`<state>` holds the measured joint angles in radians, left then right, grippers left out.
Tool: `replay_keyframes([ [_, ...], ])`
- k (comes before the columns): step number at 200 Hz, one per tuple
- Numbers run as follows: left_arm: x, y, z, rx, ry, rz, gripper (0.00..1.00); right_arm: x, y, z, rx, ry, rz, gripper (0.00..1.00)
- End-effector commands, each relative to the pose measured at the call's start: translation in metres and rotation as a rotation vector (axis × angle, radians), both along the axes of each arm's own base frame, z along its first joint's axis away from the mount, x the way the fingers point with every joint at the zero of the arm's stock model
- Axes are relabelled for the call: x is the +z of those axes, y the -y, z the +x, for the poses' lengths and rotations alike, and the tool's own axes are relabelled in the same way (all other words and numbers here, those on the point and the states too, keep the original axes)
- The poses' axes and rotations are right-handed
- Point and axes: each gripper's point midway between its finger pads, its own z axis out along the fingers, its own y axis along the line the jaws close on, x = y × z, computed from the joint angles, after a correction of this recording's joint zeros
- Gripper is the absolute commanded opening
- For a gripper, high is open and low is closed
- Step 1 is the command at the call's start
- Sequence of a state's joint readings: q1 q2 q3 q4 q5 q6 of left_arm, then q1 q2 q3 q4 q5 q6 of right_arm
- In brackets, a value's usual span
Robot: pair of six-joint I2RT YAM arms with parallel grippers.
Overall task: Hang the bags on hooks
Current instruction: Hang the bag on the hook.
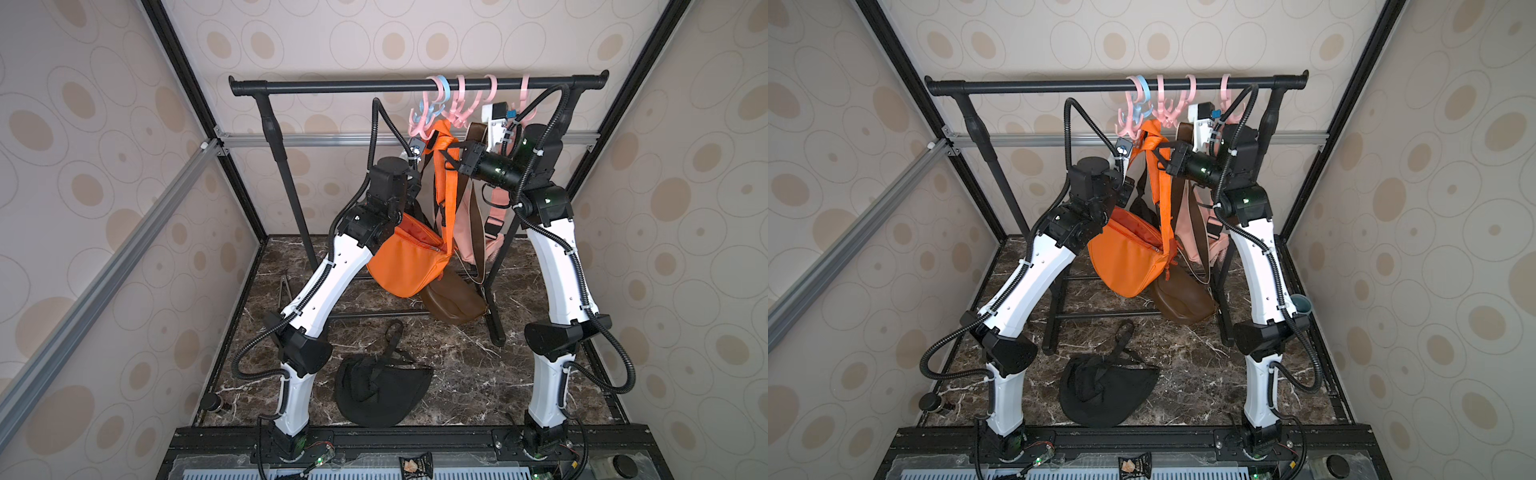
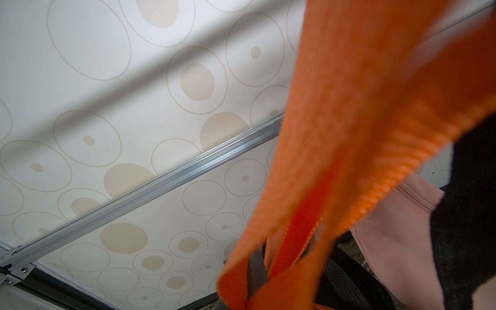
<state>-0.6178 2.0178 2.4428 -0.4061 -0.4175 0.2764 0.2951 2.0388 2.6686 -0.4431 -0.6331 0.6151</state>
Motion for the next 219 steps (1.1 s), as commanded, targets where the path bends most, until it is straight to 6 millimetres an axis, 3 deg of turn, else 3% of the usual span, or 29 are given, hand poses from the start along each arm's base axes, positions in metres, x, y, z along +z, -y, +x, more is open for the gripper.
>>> replay_keyframes([
  [1,0.004,-0.015,-0.005,0.038,-0.013,0.001,0.00,-0.001,0.002,-0.010,0.000,-0.022,-0.015,0.00],
  [53,-0.001,-0.020,-0.014,0.032,-0.042,-0.008,0.00,-0.003,0.000,-0.024,0.019,-0.029,-0.037,0.00],
  [70,-0.008,-0.021,-0.015,0.035,-0.057,0.002,0.00,-0.005,0.002,-0.027,0.013,-0.045,-0.044,0.11],
  [131,-0.026,-0.029,-0.022,0.052,-0.101,0.006,0.00,-0.011,0.003,-0.038,0.013,-0.052,-0.062,0.23],
  [182,-0.028,-0.028,-0.026,0.040,-0.117,-0.009,0.44,0.000,0.001,-0.051,0.045,-0.033,-0.050,0.46],
  [219,-0.015,-0.030,-0.035,0.020,-0.096,-0.047,0.58,0.003,-0.001,-0.062,0.049,-0.017,-0.056,0.51],
])
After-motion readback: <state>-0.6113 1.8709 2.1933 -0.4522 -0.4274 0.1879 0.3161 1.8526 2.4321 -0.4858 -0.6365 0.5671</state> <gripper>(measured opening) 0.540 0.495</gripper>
